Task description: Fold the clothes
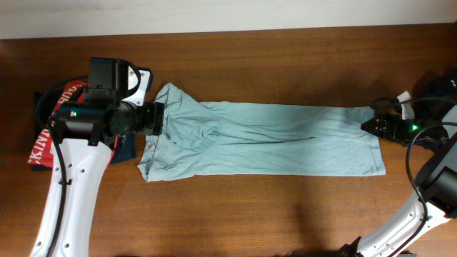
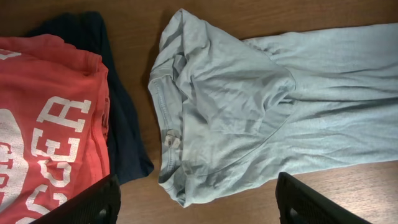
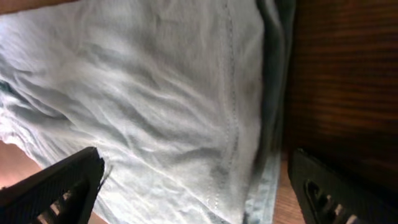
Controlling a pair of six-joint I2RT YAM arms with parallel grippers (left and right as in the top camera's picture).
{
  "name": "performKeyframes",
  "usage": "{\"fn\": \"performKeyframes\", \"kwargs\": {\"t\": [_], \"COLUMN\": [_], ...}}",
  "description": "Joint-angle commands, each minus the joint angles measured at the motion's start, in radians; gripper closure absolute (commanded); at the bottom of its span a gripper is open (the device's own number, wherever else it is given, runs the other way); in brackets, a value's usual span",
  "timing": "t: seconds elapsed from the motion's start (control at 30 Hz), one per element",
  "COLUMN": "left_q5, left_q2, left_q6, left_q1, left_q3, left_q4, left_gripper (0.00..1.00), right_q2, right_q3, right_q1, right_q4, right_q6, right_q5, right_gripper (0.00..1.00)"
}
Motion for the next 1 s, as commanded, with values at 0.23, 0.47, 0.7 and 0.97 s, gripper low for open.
{"fn": "performKeyframes", "kwargs": {"t": [0.23,0.47,0.7,0.97], "left_q5": [-0.004,-0.004,-0.004,-0.004], "left_q2": [-0.001,-0.001,-0.001,-0.001], "left_q6": [0.002,0.002,0.002,0.002], "left_q1": [0.002,0.002,0.002,0.002], "left_q3": [-0.005,-0.005,-0.005,-0.005], "left_q4": [0.002,0.023,0.036,0.036], "left_gripper": [0.2,0.2,0.19,0.19], "right_q2": [0.101,0.102,0.118,0.118], "right_q3": [-0.069,-0.182,-0.22,-0.22], "right_q1": [-0.07,-0.082,-0.033,-0.034], "right_q4": [0.018,0.069,0.077,0.037], "right_q6": [-0.018,-0.017,-0.002,0.027], "right_q5": [0.193,0.129,0.126,0.13], "right_gripper": [0.01,0.01,0.01,0.01]}}
